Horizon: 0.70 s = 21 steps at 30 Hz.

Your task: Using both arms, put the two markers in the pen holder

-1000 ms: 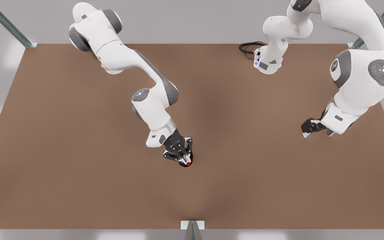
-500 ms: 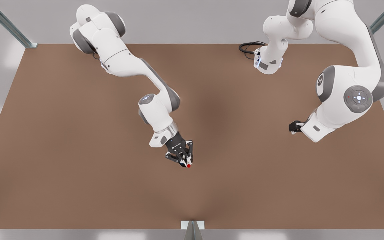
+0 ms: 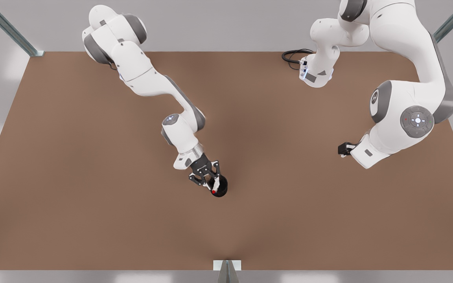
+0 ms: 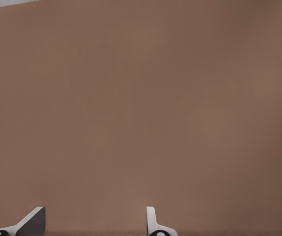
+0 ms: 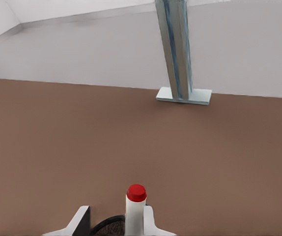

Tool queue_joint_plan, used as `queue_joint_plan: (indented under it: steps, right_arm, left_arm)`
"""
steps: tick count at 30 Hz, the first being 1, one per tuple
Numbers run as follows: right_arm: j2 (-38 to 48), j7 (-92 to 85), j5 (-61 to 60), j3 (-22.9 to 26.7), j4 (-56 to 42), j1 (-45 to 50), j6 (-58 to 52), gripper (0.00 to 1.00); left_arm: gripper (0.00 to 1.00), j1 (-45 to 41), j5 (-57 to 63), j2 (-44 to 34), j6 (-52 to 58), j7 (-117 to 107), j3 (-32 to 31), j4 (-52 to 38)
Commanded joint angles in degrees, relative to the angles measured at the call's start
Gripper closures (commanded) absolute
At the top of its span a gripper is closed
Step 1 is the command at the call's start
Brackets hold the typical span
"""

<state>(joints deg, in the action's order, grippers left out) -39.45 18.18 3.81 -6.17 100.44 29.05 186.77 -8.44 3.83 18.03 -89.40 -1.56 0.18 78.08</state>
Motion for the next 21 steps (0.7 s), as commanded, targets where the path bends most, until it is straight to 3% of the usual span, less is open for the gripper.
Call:
queue_joint_plan:
  steps: [1,5,8,10,13,18,21]
  right_arm:
    - [1.57,1.42,0.32,0.02,0.28,-0.22,2.90,0.00]
    - [17.57,1.86,0.15,-0.33,-14.13,-7.43,-52.29,0.00]
    - [24.07,0.63,-0.03,-0.94,-14.75,-14.54,-72.33,0.00]
    - [28.56,-11.84,-6.36,7.31,-14.30,-15.87,-86.12,0.00]
    - [27.06,-23.86,-3.65,8.72,-15.62,-20.00,-91.68,0.00]
    - [27.06,-24.07,-3.90,9.07,-17.12,-19.56,-94.05,0.00]
    - [31.19,-32.59,-4.51,13.47,-14.84,-16.84,-92.91,0.00]
  left_arm:
    - [0.00,0.00,0.04,-0.02,0.10,1.47,0.00,-0.03]
    - [0.00,0.00,-0.05,-0.10,0.10,1.30,0.00,-0.20]
    - [0.00,0.00,-0.32,-0.37,0.10,1.65,-0.26,-0.56]
    - [0.00,-0.53,-0.05,-0.63,0.10,1.65,-0.26,-0.73]
    - [0.00,-0.70,-0.05,-0.63,0.10,1.65,-0.26,-0.73]
    - [0.00,-0.79,-0.05,-0.63,0.10,1.65,-0.26,-0.73]
    - [0.00,-1.49,0.12,-0.54,0.10,1.56,-0.26,-0.64]
